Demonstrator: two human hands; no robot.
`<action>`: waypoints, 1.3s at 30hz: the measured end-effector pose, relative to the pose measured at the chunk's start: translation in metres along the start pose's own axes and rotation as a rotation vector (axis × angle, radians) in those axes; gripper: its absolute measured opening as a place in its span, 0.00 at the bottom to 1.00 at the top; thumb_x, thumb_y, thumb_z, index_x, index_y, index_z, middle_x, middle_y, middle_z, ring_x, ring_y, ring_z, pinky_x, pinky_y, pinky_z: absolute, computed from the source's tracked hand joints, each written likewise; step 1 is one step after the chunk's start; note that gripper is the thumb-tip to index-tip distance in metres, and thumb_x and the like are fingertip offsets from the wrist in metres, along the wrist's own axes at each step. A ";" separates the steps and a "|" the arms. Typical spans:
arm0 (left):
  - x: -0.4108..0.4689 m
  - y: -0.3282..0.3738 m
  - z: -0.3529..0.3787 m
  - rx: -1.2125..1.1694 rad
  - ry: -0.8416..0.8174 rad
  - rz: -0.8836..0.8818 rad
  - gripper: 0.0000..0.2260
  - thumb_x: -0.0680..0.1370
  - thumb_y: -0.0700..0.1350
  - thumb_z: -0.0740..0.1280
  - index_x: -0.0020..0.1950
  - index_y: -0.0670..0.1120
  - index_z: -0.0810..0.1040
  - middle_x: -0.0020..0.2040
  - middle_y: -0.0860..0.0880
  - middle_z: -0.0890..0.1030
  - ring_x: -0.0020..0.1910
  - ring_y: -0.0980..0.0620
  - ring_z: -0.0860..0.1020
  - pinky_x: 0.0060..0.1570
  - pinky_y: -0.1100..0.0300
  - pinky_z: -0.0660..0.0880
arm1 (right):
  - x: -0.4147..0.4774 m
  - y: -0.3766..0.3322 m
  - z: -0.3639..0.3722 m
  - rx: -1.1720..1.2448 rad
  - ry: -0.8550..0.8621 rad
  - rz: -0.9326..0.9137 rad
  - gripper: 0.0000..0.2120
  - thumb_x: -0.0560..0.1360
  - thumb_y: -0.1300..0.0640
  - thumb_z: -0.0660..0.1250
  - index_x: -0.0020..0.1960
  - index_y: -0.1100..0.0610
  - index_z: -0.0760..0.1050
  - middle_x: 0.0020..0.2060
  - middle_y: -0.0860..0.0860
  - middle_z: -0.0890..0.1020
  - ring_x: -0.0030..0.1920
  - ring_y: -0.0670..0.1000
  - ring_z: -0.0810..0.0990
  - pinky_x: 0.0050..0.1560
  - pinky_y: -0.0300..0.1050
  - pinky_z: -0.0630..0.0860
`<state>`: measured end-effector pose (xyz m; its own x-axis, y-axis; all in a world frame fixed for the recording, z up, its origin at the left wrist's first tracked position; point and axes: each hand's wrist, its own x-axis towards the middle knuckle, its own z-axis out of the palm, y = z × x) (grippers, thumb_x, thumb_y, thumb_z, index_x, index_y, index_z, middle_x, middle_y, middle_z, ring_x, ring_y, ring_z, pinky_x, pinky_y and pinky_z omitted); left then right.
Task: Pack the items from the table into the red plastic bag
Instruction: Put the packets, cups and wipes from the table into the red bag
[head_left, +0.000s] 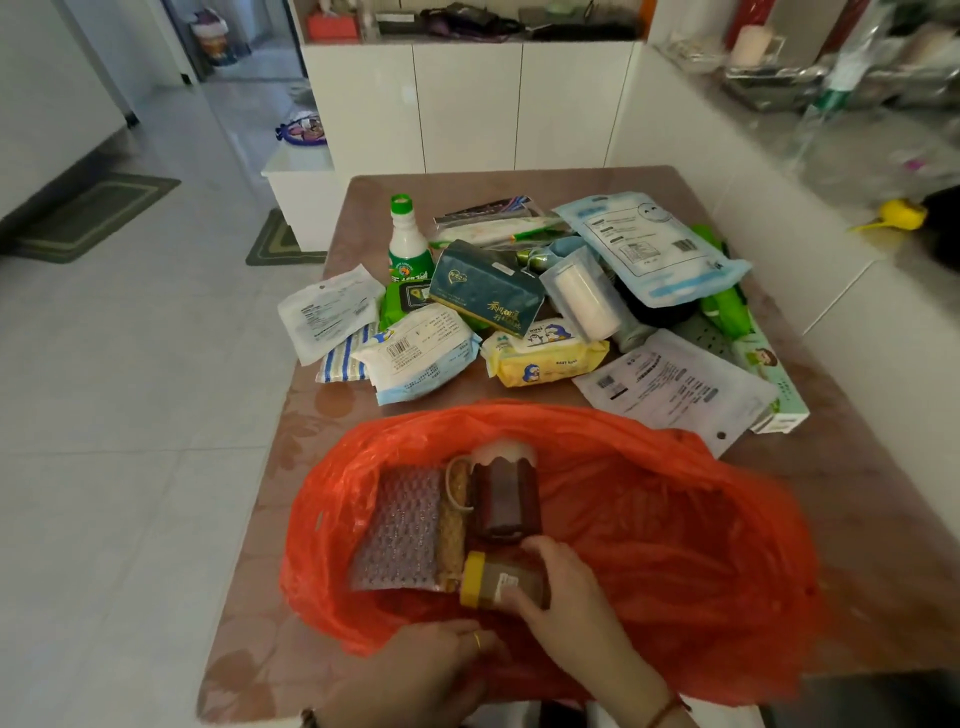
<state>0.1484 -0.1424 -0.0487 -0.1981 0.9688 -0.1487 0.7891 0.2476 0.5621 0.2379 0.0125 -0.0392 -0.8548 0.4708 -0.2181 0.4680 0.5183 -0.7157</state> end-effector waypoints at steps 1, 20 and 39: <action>0.001 0.001 -0.005 -0.047 0.025 -0.005 0.11 0.70 0.53 0.63 0.52 0.59 0.73 0.49 0.61 0.81 0.48 0.66 0.78 0.47 0.71 0.75 | 0.002 0.001 -0.013 0.050 0.083 -0.014 0.13 0.70 0.53 0.69 0.54 0.49 0.72 0.46 0.44 0.75 0.41 0.40 0.75 0.46 0.32 0.70; 0.164 0.062 -0.087 -0.988 0.484 -0.248 0.10 0.76 0.41 0.63 0.54 0.54 0.74 0.54 0.47 0.79 0.51 0.49 0.79 0.51 0.58 0.77 | 0.082 0.082 -0.187 0.422 0.742 0.265 0.12 0.74 0.57 0.65 0.55 0.61 0.75 0.50 0.58 0.80 0.47 0.50 0.77 0.42 0.41 0.75; 0.208 0.050 -0.124 -1.819 0.643 -0.391 0.19 0.71 0.39 0.63 0.62 0.42 0.74 0.56 0.38 0.81 0.54 0.39 0.80 0.50 0.44 0.78 | 0.157 0.037 -0.239 -0.002 0.404 -0.077 0.28 0.71 0.47 0.68 0.68 0.48 0.63 0.71 0.50 0.66 0.71 0.51 0.63 0.68 0.50 0.63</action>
<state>0.0744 0.0718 0.0489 -0.6602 0.6234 -0.4190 -0.6896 -0.2821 0.6670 0.1742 0.2762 0.0583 -0.7310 0.6728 0.1140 0.4074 0.5643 -0.7181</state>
